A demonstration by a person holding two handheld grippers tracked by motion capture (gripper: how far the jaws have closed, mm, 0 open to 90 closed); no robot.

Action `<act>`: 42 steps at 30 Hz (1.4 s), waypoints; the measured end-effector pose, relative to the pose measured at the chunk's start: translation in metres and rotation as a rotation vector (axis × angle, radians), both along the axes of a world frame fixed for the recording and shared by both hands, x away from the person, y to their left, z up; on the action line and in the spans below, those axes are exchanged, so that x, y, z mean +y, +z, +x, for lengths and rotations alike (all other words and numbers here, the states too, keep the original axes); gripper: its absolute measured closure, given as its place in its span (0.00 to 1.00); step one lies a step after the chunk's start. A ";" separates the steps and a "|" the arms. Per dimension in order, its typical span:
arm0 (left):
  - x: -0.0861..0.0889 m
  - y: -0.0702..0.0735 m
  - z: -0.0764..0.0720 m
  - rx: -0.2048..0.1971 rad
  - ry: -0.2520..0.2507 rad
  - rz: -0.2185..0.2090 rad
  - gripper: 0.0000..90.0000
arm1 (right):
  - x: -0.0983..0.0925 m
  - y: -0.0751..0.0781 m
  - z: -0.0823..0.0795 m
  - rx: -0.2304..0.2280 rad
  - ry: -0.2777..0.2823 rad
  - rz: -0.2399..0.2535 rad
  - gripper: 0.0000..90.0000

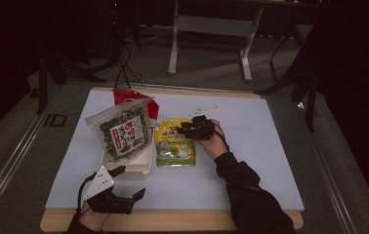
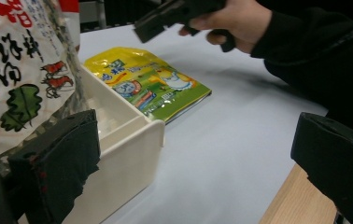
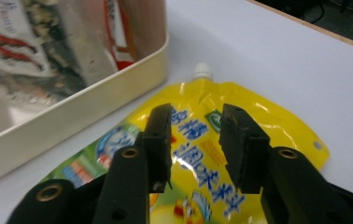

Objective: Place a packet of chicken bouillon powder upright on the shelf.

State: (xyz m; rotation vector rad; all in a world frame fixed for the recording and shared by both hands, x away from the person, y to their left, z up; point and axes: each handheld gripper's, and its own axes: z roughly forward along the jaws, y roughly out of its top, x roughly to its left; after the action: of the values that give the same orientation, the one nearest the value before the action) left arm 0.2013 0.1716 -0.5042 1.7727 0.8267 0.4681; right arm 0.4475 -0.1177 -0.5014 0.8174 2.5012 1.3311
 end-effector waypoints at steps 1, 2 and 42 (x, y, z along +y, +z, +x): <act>0.000 0.000 0.000 -0.002 -0.001 0.004 0.03 | 0.003 -0.001 0.003 0.005 0.003 -0.004 0.75; -0.001 0.000 0.000 -0.001 -0.003 0.006 0.03 | 0.007 -0.003 0.005 0.003 0.001 -0.011 0.77; -0.001 -0.004 -0.002 0.017 -0.018 0.008 0.03 | 0.091 -0.041 0.083 0.146 -0.104 -0.172 1.00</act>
State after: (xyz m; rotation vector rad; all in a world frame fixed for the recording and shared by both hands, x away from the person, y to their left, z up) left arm 0.1988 0.1708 -0.5081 1.7927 0.8206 0.4456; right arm 0.5301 -0.0267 -0.5427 1.0223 2.5983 1.0412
